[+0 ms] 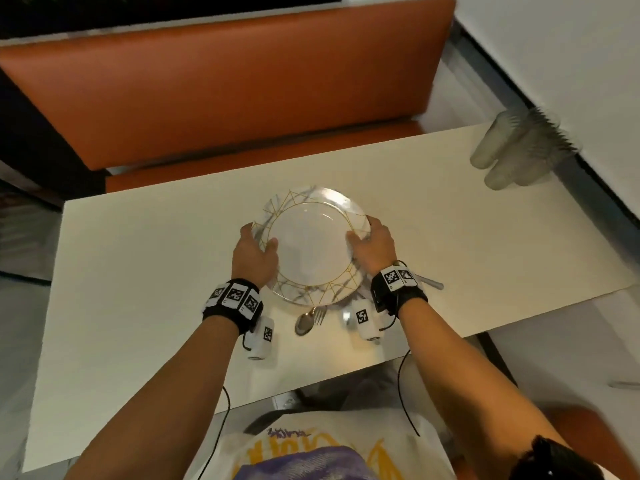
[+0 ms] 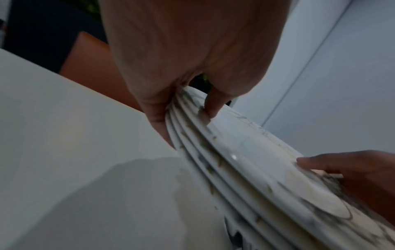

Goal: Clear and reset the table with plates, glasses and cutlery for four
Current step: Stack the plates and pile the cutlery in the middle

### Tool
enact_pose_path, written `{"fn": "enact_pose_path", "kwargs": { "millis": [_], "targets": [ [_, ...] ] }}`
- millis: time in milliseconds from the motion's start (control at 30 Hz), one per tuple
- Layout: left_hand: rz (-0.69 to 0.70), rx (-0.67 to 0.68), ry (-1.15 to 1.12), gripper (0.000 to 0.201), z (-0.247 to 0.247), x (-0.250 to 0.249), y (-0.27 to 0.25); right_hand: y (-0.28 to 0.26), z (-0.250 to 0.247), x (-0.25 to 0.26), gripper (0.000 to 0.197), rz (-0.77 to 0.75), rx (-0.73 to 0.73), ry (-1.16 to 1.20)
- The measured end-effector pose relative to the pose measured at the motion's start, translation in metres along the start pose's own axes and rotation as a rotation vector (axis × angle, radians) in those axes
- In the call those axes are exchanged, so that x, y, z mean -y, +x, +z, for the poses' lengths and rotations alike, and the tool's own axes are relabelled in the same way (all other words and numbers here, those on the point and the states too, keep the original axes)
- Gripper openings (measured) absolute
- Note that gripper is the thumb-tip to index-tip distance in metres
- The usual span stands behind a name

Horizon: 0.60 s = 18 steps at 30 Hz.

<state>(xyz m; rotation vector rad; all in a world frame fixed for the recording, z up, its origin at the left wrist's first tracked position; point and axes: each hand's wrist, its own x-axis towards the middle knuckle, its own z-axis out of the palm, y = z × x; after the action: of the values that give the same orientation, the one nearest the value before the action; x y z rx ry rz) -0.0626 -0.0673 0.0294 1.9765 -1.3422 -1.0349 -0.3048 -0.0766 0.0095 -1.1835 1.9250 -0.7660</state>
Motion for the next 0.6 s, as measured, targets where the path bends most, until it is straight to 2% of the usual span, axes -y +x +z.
{"fn": "enact_pose_path", "kwargs": {
  "millis": [67, 267, 433, 600],
  "targets": [
    [0.001, 0.038, 0.072, 0.065, 0.027, -0.016, 0.010, 0.011, -0.027, -0.015, 0.070, 0.021, 0.005, -0.012],
    [0.023, 0.156, 0.220, 0.066, 0.130, -0.084, 0.035, 0.058, -0.121, -0.071, 0.069, 0.160, -0.044, 0.011],
    [-0.021, 0.293, 0.302, 0.063, 0.222, -0.139, 0.046, 0.100, -0.201, -0.118, 0.062, 0.229, -0.087, -0.038],
    [-0.049, 0.378, 0.364, 0.067, 0.301, -0.179, 0.045, 0.133, -0.254, -0.169, 0.061, 0.324, -0.114, -0.119]
  ]
}}
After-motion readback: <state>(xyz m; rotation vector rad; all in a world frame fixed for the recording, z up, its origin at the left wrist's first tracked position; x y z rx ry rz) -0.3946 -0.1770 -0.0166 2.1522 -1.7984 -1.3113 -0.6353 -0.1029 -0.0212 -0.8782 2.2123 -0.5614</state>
